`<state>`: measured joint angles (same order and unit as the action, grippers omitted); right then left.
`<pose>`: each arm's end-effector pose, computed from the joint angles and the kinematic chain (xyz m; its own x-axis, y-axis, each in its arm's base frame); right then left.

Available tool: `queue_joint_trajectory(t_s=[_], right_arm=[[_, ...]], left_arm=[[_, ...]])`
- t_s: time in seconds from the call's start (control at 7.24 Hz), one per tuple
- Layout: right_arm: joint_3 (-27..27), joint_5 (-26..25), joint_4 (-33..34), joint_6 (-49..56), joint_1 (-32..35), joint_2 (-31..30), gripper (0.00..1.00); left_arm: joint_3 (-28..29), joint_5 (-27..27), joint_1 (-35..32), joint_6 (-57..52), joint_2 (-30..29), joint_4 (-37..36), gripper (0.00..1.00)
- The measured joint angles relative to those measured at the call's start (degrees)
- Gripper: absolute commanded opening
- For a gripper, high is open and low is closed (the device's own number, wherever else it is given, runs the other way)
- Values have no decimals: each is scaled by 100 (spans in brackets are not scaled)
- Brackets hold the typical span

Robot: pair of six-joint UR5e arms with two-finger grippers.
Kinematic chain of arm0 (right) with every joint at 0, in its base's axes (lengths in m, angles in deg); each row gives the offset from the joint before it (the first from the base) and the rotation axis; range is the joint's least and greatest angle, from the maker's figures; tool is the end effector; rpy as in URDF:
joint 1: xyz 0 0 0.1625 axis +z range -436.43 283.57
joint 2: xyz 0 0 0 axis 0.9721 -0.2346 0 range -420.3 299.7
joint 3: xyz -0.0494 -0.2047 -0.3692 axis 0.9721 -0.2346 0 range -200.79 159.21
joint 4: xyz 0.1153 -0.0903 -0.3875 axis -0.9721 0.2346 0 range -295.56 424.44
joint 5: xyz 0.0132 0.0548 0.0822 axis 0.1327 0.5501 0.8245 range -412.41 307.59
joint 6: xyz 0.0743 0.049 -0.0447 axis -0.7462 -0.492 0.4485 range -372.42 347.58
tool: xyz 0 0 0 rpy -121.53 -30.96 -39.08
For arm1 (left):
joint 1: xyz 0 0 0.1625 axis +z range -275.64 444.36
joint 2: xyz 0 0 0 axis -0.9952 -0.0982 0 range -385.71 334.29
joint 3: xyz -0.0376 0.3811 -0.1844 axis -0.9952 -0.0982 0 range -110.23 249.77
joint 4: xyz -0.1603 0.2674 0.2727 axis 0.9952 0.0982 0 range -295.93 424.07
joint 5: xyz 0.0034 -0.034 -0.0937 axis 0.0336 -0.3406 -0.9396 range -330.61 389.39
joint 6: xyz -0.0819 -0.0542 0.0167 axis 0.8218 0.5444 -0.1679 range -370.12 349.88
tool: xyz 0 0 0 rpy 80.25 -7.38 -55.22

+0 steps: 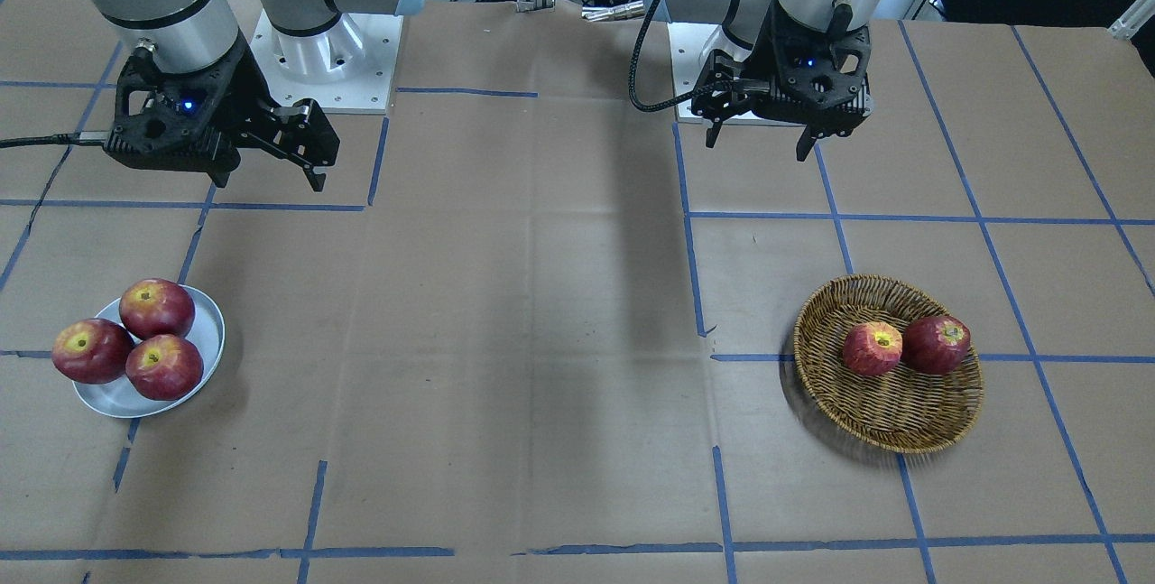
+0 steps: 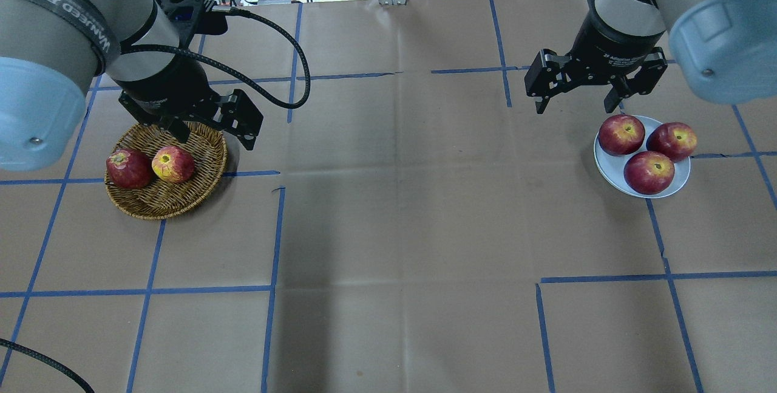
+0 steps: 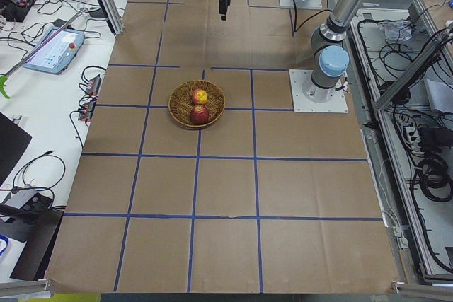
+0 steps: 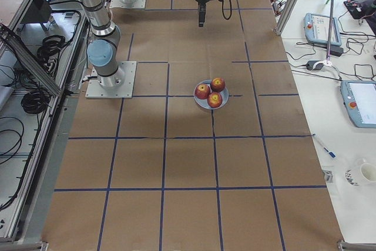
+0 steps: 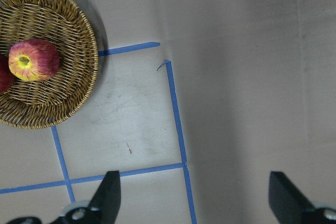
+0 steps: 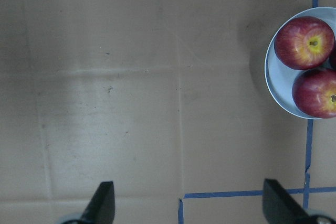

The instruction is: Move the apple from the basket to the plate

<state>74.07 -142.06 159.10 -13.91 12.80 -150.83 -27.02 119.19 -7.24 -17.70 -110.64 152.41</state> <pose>0.1273 -0.4891 0.4588 -0.9992 0.0394 -0.0064 0.0394 0.9992 -0.0054 -0.1462 -0.4502 0.4745 -0.9872 0.1596 0.0034 0.1596 0.9872 0.0005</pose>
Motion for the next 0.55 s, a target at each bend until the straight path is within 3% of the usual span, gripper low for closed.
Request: queue_joint_trajectory(t_s=[0.55], right_arm=[[1,0,0,0,-3,0,100]], left_arm=[[-17,50,80,-463,-36,16,99]])
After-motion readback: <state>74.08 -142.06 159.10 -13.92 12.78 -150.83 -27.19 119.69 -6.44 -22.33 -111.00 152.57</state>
